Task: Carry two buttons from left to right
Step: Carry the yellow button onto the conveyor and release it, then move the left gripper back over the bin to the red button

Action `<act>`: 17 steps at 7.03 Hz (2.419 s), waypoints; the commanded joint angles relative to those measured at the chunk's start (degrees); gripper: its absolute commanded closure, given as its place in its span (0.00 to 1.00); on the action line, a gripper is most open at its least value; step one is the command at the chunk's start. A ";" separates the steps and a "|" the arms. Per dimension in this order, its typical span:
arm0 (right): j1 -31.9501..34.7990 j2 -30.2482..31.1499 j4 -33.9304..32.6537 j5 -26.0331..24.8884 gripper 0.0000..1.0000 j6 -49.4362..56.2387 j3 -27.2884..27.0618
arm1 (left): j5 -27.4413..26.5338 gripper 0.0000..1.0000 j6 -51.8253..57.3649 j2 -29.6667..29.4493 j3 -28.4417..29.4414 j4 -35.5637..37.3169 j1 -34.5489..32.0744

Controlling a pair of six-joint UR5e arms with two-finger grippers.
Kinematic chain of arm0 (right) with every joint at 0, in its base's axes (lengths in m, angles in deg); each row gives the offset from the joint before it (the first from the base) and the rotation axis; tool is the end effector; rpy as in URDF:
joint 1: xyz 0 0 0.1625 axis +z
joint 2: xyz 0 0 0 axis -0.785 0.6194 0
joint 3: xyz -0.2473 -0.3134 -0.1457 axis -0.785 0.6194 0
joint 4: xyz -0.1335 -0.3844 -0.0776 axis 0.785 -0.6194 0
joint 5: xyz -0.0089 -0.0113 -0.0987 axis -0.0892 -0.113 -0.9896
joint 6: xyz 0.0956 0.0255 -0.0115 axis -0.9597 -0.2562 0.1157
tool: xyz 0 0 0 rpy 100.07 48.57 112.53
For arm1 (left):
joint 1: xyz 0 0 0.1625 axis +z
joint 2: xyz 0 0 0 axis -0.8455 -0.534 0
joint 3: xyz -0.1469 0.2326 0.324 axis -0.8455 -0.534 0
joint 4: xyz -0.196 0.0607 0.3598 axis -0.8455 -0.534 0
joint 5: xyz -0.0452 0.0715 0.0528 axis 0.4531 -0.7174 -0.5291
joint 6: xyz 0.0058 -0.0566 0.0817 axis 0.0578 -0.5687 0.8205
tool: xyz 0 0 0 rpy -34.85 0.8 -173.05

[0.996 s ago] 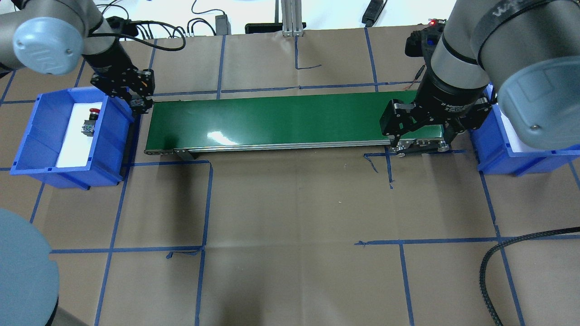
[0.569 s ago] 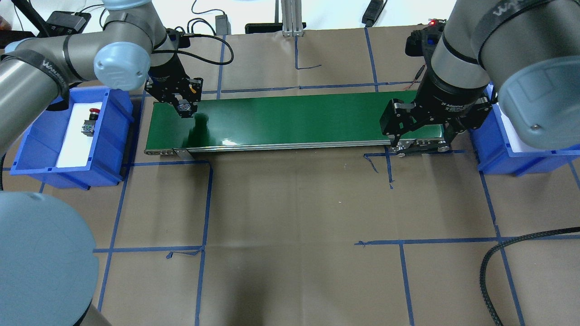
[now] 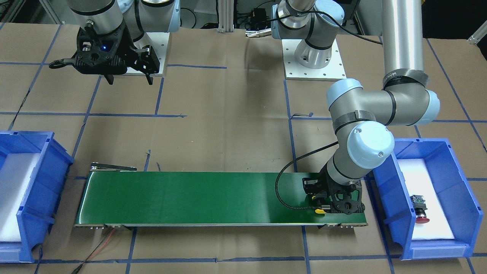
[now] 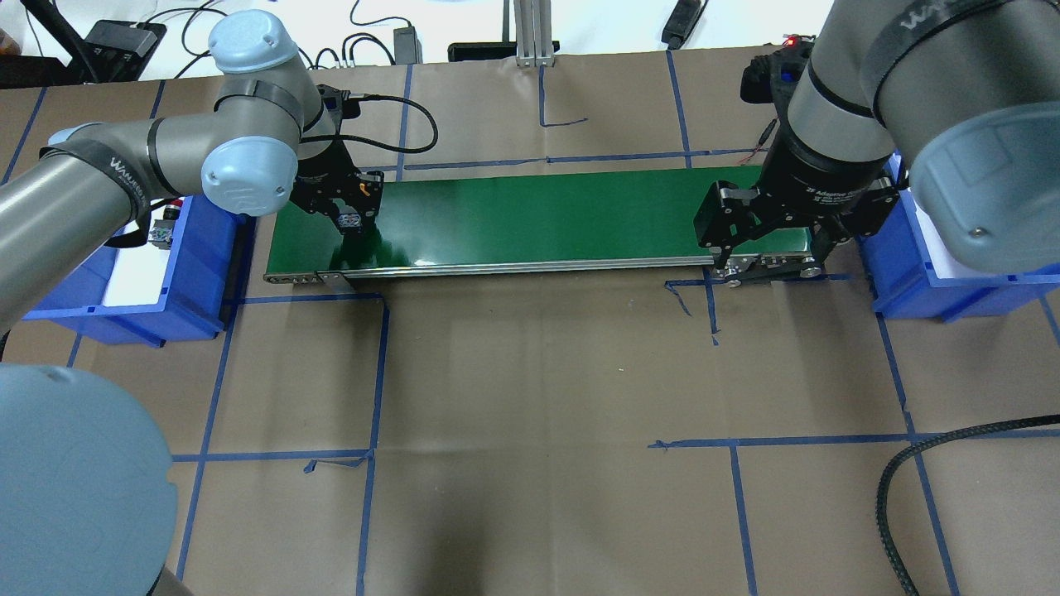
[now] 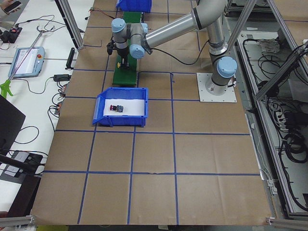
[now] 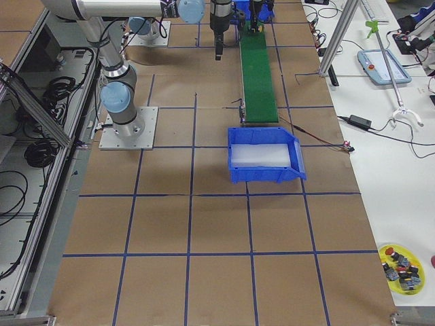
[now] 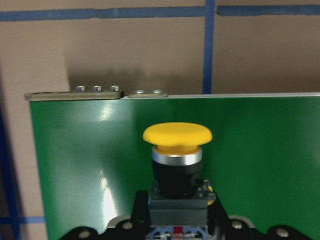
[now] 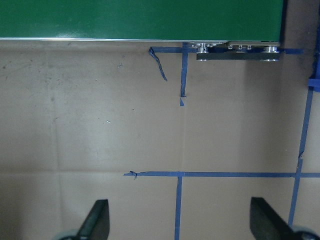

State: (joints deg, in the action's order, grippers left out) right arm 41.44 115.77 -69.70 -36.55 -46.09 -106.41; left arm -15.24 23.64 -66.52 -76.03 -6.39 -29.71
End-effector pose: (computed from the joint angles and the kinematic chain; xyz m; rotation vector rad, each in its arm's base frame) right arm 0.1576 -0.4366 0.4672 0.0313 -3.1375 -0.0728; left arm -0.1042 -0.6336 0.2520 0.0069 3.1339 0.0247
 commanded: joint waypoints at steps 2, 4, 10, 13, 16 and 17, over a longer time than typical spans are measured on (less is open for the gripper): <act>0.00 0.00 0.09 -0.03 0.00 0.00 0.03 | -0.13 0.00 -0.08 1.58 -0.26 -1.05 -0.02; 0.00 0.00 0.09 -0.12 0.00 0.00 0.03 | -0.13 0.00 0.00 7.44 3.16 -9.72 0.25; -0.09 0.00 0.18 -0.12 0.00 0.00 -0.06 | 0.13 0.00 7.10 11.69 7.31 -17.15 8.40; -0.09 0.00 0.18 -0.12 0.00 0.09 -0.15 | 0.39 0.00 15.61 11.69 7.13 -16.62 15.59; -0.09 0.00 0.18 -0.12 0.00 0.09 -0.15 | 0.92 0.00 31.50 10.65 6.17 -16.18 26.67; -0.09 0.00 0.18 -0.12 0.00 0.09 -0.15 | 1.01 0.00 32.60 9.77 6.25 -16.09 28.79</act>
State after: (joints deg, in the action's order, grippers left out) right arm 41.35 115.77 -69.52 -36.66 -46.00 -106.55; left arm -14.36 52.88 -55.83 -69.73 -22.60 -4.09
